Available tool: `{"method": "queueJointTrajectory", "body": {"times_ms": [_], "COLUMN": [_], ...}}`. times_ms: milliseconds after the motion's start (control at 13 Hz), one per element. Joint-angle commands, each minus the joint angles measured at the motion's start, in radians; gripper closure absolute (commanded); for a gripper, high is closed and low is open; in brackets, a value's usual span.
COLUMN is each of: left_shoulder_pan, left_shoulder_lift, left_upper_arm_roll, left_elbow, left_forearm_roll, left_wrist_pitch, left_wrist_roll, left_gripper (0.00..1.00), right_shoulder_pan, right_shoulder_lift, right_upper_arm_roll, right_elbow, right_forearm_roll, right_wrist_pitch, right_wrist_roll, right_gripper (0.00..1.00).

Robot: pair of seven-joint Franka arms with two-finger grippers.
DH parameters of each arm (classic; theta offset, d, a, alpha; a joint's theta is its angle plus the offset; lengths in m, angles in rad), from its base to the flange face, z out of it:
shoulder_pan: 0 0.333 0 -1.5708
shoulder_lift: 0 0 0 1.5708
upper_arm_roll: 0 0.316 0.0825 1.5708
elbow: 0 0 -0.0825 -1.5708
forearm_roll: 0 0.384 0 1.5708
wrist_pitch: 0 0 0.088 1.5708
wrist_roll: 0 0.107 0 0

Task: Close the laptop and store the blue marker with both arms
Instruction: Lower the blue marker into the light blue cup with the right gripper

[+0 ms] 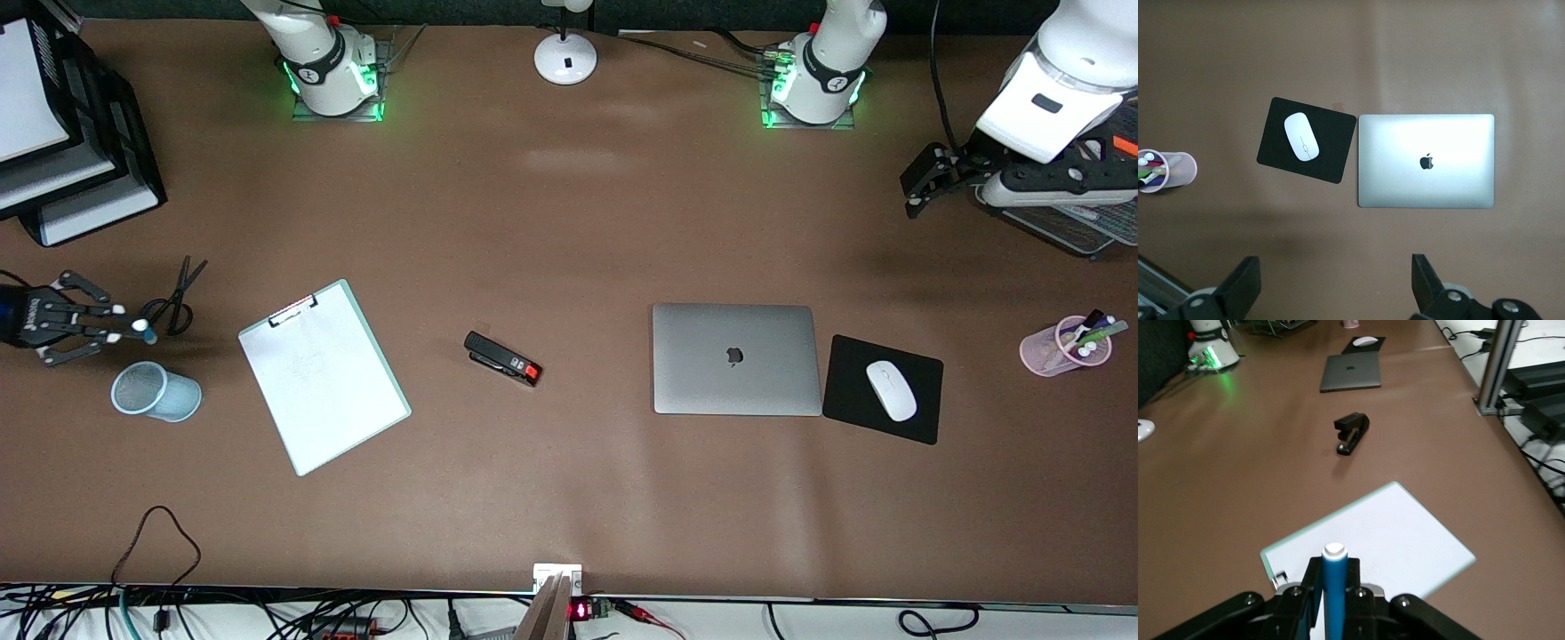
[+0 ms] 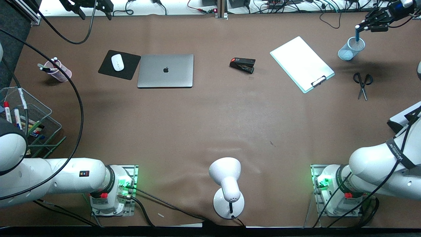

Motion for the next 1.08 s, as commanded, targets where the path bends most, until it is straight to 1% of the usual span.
{"method": "queueJointTrajectory", "body": {"times_ms": [0, 154, 231, 308, 692, 1000], "left_shoulder_pan": [0.016, 0.022, 0.038, 0.051, 0.051, 0.049], "left_shoulder_lift": [-0.036, -0.038, -0.038, -0.038, -0.047, -0.039], "left_upper_arm_roll": [0.001, 0.003, 0.006, 0.007, -0.002, -0.003], "left_elbow": [-0.014, -0.011, -0.006, 0.007, 0.017, 0.09], "left_forearm_roll": [0.002, -0.01, -0.045, -0.064, -0.065, -0.064], "left_wrist_pitch": [-0.013, -0.02, -0.032, -0.04, -0.112, -0.152], "left_wrist_roll": [0.103, 0.105, 0.108, 0.112, 0.108, 0.109], "left_gripper": [0.0, 0.0, 0.0, 0.0, 0.0, 0.0], "right_shoulder_pan": [-0.022, -0.036, -0.039, -0.043, -0.047, -0.047], "right_shoulder_lift": [0.067, 0.083, 0.093, 0.098, 0.11, 0.142], "right_upper_arm_roll": [0.013, 0.013, 0.013, 0.013, 0.013, 0.013], "right_elbow": [0.104, 0.104, 0.105, 0.105, 0.113, 0.112], "right_forearm_roll": [0.019, 0.053, 0.068, 0.07, 0.072, 0.072], "right_wrist_pitch": [-0.019, -0.015, -0.01, 0.0, 0.065, 0.117], "right_wrist_roll": [-0.023, -0.045, -0.045, -0.052, -0.083, -0.103], "right_gripper": [0.94, 0.94, 0.94, 0.94, 0.94, 0.94]}}
